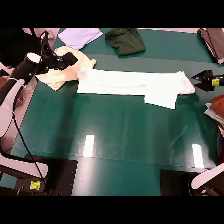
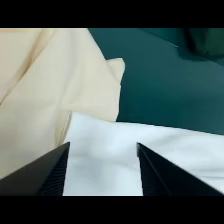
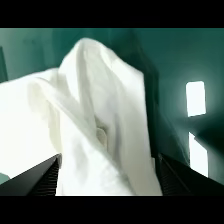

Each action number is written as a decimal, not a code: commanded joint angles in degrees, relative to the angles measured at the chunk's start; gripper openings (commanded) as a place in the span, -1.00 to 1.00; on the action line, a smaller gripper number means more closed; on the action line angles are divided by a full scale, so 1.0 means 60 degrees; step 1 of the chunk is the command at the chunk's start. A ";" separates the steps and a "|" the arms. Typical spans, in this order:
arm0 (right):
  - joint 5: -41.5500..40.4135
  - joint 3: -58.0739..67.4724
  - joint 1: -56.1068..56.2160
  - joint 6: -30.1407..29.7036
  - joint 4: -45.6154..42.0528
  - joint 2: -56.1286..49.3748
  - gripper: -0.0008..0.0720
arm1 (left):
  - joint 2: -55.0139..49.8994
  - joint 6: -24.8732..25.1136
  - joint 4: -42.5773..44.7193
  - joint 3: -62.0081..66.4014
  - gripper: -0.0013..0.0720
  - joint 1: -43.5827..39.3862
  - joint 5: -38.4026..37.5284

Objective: Fold the shirts.

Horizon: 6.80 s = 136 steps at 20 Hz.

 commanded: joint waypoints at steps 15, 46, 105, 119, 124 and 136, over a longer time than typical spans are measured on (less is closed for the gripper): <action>-0.0754 0.0674 0.1785 -0.0321 0.0302 -0.0882 -0.86 | 0.0535 0.0834 0.0055 0.0051 0.38 -0.0335 -0.1727; -0.4827 0.0670 0.8721 0.0874 0.1942 0.1279 -0.94 | -0.0882 0.2495 0.0219 0.0608 -0.90 -0.2849 -0.0106; -0.1330 -0.0069 -0.0226 0.4863 0.0503 0.6204 -0.94 | 0.3687 0.0138 0.3712 0.0594 -0.90 -0.1053 -0.3435; 0.3960 -0.2127 -0.6852 0.5213 -0.4615 0.7573 -0.94 | 0.4339 0.0076 0.3257 0.1249 -0.90 -0.1053 -0.2554; 0.3752 -0.3399 -0.6594 0.4200 -0.6994 0.7482 -0.92 | 0.4339 0.0069 0.3249 0.1800 -0.90 -0.1053 -0.2601; 0.0171 0.0772 -0.6415 0.3821 -0.1785 0.7934 0.58 | 0.4339 -0.0182 0.2816 0.1807 -0.90 -0.1053 -0.3694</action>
